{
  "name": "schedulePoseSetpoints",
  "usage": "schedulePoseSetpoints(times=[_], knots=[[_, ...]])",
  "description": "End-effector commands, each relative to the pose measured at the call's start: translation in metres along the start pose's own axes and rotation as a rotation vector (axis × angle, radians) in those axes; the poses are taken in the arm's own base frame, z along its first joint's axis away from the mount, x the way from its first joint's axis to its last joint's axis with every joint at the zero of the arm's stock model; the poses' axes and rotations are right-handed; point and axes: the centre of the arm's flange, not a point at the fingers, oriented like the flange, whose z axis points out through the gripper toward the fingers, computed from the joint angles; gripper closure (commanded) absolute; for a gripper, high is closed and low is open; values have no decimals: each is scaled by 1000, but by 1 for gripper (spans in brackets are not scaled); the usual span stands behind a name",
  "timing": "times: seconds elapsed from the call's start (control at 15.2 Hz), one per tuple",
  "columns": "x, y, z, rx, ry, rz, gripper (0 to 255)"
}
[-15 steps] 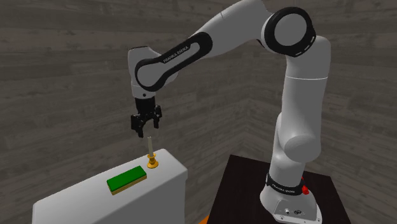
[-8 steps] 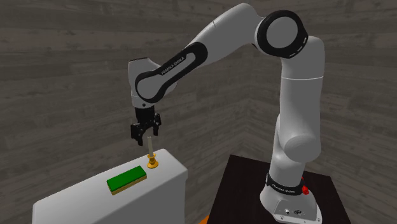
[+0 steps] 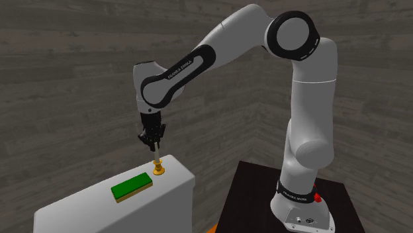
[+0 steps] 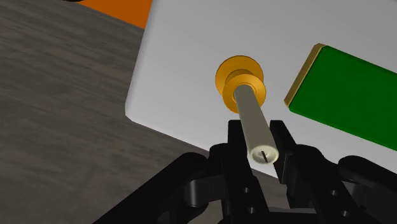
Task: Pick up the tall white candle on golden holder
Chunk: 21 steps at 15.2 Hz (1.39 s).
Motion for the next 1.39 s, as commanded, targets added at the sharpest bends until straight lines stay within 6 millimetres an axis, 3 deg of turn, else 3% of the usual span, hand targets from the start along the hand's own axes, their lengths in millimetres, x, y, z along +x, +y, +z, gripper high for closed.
schedulePoseSetpoints(times=[0.0,0.2,1.19,1.32], knots=[[0,0,0,0,0,0,255],[0,0,0,0,0,0,255],[0,-1,-79,0,0,0,255],[0,-1,-80,0,0,0,255]])
